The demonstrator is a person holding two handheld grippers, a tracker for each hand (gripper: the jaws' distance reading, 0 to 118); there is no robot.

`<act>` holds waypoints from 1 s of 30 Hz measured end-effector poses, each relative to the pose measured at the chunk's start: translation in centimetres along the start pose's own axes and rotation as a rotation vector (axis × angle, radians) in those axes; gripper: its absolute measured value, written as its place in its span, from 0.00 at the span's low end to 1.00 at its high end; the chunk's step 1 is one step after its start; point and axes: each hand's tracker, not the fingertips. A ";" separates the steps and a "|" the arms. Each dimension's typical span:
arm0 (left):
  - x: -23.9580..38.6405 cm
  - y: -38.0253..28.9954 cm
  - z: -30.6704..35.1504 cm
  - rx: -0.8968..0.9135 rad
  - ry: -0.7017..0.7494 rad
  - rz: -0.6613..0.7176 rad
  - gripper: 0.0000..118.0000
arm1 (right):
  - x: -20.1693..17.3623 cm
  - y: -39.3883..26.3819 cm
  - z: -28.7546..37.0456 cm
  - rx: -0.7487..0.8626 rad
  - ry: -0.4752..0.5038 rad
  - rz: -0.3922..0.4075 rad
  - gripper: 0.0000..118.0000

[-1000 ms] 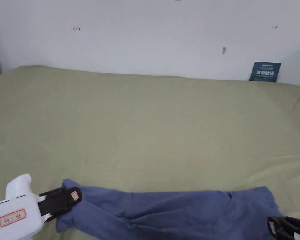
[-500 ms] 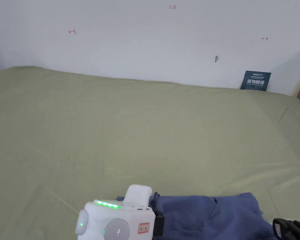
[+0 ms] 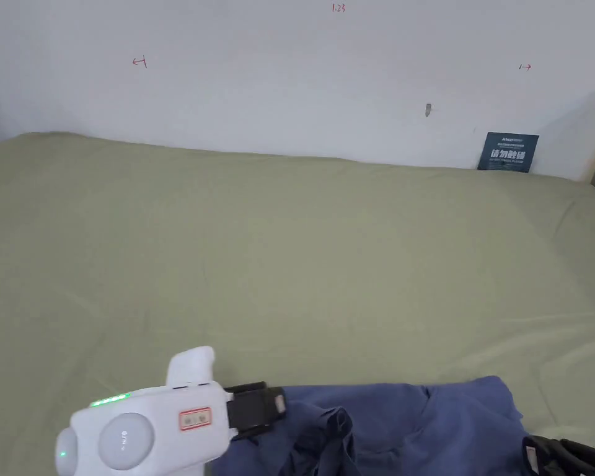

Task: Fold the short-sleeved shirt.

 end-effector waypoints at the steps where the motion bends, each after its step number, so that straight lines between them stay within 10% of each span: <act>1: -0.4 -0.2 -0.4 -0.006 0.018 0.000 0.00 | -0.1 0.0 -0.1 -0.002 0.003 0.002 0.00; 23: 5.0 -8.7 -12.0 -0.176 -0.183 0.176 0.01 | 0.2 -0.7 0.5 -0.012 0.017 -0.019 0.00; 25: 4.6 -8.1 -11.3 -0.175 -0.211 0.205 0.13 | 0.1 -0.6 0.5 -0.015 0.020 -0.013 0.00; 28: 4.2 -5.7 -8.2 -0.177 -0.273 0.189 0.63 | 0.0 -0.5 0.3 -0.018 0.020 -0.006 0.00; 30: 3.6 -3.5 -5.2 -0.137 -0.313 0.095 0.72 | -0.1 -0.2 0.2 -0.017 0.026 -0.001 0.00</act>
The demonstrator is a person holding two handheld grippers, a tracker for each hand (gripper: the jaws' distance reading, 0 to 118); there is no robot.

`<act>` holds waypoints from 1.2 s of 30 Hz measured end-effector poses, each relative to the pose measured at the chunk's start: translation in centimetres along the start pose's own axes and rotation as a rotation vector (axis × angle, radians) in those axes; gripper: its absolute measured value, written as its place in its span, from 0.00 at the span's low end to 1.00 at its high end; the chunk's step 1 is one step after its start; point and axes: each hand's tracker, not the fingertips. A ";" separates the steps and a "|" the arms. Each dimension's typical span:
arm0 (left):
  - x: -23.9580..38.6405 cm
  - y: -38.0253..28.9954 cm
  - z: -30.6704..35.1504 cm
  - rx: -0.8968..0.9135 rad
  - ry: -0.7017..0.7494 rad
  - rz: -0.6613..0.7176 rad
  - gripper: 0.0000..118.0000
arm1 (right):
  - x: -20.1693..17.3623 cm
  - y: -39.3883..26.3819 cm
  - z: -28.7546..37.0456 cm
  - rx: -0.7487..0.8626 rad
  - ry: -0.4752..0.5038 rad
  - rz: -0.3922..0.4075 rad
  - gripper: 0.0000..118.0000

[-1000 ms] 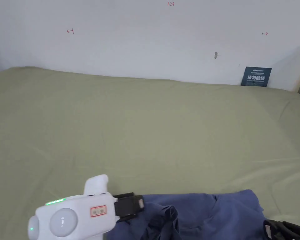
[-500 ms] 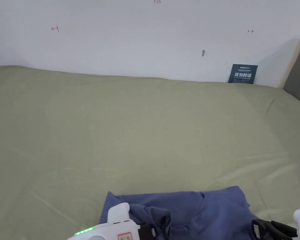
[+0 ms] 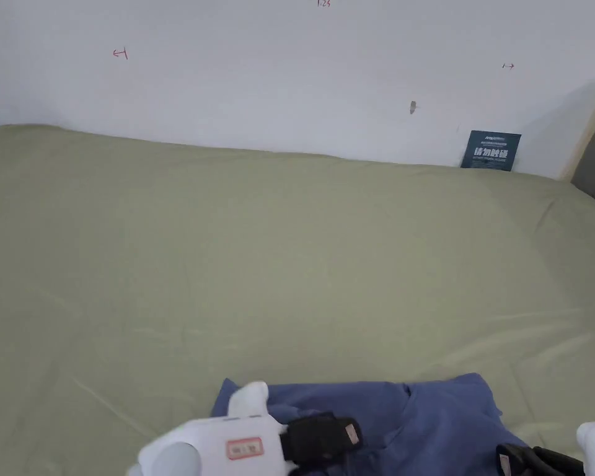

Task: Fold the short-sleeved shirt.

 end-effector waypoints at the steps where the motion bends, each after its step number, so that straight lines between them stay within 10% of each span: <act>1: -0.2 1.3 1.8 -0.018 0.017 -0.059 0.72 | -0.1 0.1 0.0 0.002 0.004 0.002 0.00; 11: -11.4 5.9 7.9 -0.174 0.267 0.130 0.70 | -1.6 0.6 -0.8 -0.005 0.050 0.039 0.00; 18: -10.8 4.2 6.0 -0.141 0.096 0.185 0.68 | -1.3 1.2 -1.2 -0.006 0.038 0.037 0.00; 22: -10.2 3.9 4.4 -0.166 0.183 0.154 0.16 | -1.1 1.0 -1.5 -0.010 0.045 0.027 0.00; 36: -5.9 7.4 14.8 0.168 0.301 0.141 0.11 | -0.1 0.3 -1.0 -0.019 0.017 0.010 0.00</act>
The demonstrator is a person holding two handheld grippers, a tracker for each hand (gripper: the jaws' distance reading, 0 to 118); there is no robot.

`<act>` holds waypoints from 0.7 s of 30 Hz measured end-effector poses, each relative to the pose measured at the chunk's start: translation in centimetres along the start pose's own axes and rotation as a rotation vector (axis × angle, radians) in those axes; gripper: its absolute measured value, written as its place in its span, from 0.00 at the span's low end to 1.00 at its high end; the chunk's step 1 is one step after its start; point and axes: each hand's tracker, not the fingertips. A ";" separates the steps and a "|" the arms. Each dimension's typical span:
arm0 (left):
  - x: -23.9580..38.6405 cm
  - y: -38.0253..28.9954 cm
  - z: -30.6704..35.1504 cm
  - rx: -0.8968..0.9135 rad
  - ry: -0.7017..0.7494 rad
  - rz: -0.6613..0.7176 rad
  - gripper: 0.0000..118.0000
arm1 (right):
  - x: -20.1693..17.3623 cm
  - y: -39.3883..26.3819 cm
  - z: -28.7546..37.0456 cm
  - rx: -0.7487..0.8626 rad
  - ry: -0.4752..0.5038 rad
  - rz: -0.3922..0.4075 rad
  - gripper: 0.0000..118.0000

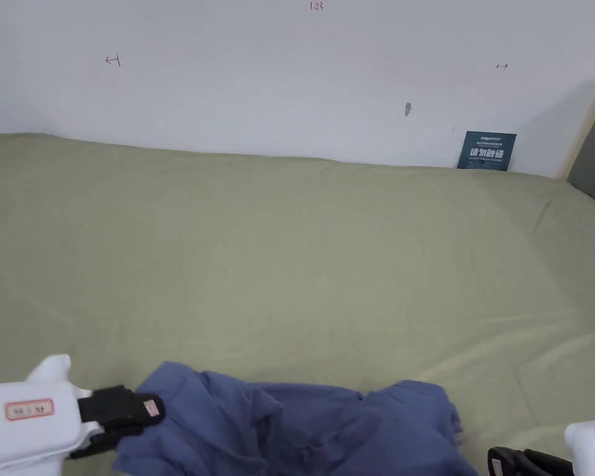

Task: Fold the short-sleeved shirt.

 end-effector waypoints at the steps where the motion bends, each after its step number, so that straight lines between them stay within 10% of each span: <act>1: 1.4 0.2 1.1 0.022 0.033 -0.043 0.11 | 0.0 0.1 0.1 0.002 -0.002 0.000 0.00; 17: 18.1 -8.2 -11.7 -0.189 -0.052 -0.310 0.14 | 1.6 -0.4 1.6 0.020 -0.042 -0.037 0.00; 21: 18.7 -11.0 -15.0 -0.290 -0.135 -0.300 0.59 | 2.2 -0.8 1.6 0.004 -0.054 -0.043 0.00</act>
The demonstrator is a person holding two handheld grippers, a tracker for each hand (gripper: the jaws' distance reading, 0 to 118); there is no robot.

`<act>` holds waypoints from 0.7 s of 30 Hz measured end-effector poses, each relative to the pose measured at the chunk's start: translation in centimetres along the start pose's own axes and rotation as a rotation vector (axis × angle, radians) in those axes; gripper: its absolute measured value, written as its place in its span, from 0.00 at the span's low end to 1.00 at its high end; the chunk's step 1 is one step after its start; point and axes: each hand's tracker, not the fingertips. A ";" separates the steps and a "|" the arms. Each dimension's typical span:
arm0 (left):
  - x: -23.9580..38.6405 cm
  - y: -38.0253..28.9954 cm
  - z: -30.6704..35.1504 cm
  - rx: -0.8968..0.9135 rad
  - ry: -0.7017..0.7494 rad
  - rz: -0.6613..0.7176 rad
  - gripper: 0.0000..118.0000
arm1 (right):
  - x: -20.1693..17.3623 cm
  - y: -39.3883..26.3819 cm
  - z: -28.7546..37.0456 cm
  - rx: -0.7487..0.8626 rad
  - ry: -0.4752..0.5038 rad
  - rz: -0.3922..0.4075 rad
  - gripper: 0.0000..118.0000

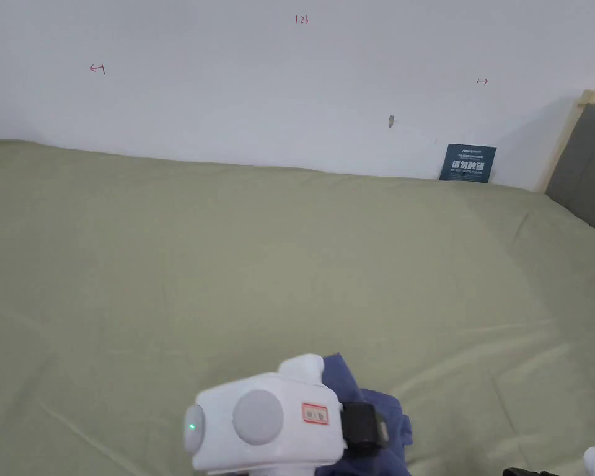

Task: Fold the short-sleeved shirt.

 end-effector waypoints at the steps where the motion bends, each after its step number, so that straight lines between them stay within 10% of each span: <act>1: -0.1 -0.4 -1.1 -0.018 -0.016 0.016 0.63 | 0.1 -0.1 -0.1 0.001 -0.005 -0.001 0.00; 11: -4.0 -1.2 3.7 0.127 -0.064 0.036 0.57 | 0.1 -0.1 -0.3 0.008 0.018 -0.014 0.00; 16: -6.8 -0.8 3.2 0.197 -0.030 0.103 0.02 | -0.2 0.0 -0.4 0.010 0.025 -0.015 0.00; 21: -6.3 -1.9 -2.0 0.100 -0.098 0.075 0.02 | -0.5 -0.1 0.3 0.025 0.038 -0.008 0.00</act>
